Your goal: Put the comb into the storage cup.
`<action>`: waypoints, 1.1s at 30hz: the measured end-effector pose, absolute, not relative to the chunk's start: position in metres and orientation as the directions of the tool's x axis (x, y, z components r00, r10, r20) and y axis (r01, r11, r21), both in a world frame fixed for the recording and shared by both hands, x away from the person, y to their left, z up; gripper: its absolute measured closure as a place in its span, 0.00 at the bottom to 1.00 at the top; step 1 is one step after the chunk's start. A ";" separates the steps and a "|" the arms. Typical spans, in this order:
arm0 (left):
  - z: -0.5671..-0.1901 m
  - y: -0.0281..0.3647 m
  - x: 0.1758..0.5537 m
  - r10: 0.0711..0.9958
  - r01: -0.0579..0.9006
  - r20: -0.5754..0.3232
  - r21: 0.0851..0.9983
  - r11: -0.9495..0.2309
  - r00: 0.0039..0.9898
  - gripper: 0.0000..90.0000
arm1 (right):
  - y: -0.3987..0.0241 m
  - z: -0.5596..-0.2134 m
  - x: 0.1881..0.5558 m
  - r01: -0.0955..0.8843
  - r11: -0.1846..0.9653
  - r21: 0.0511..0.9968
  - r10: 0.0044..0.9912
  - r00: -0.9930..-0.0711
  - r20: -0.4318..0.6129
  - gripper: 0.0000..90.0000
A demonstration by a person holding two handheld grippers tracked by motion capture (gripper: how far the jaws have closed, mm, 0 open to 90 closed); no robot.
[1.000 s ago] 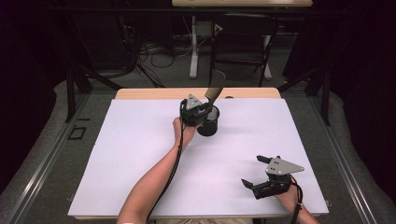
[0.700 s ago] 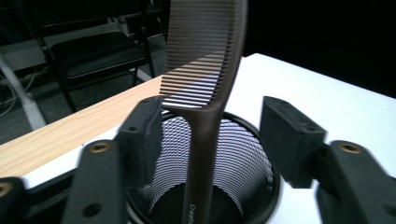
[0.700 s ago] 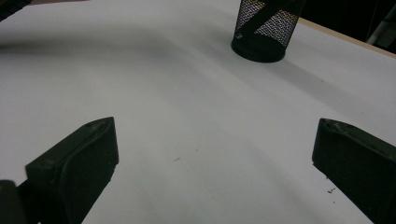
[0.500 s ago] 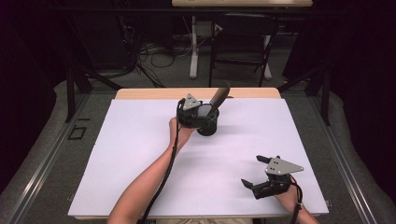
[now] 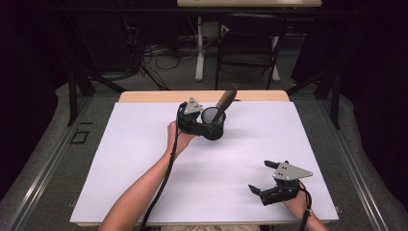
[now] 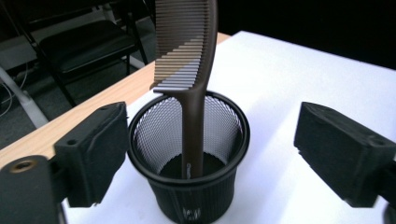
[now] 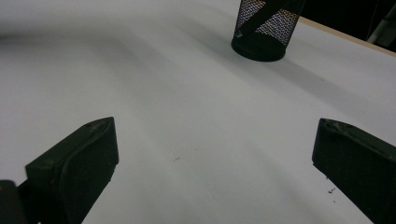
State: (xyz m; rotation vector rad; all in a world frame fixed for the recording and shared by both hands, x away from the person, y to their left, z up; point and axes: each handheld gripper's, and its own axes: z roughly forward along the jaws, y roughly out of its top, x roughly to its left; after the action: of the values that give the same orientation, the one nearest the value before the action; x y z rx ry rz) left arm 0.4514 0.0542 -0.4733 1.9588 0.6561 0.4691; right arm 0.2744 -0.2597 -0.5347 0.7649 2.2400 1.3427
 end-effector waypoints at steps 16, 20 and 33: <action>-0.464 0.078 0.438 0.631 0.283 0.061 0.858 -0.429 0.774 0.00 | -0.258 -0.535 0.274 0.241 0.385 0.891 0.640 -0.765 -0.070 0.00; -0.462 0.085 0.434 0.626 0.290 0.064 0.847 -0.446 0.777 0.00 | -0.259 -0.535 0.274 0.242 0.382 0.892 0.643 -0.763 -0.068 0.00; -0.466 0.111 0.416 0.641 0.328 0.061 0.820 -0.468 0.765 0.00 | -0.258 -0.535 0.274 0.245 0.387 0.889 0.644 -0.761 -0.071 0.00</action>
State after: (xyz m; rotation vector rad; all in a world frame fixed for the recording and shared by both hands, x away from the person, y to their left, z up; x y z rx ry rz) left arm 0.4160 0.1114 -0.4660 2.0914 0.7233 0.4593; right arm 0.2745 -0.2585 -0.5346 0.7673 2.2442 1.3364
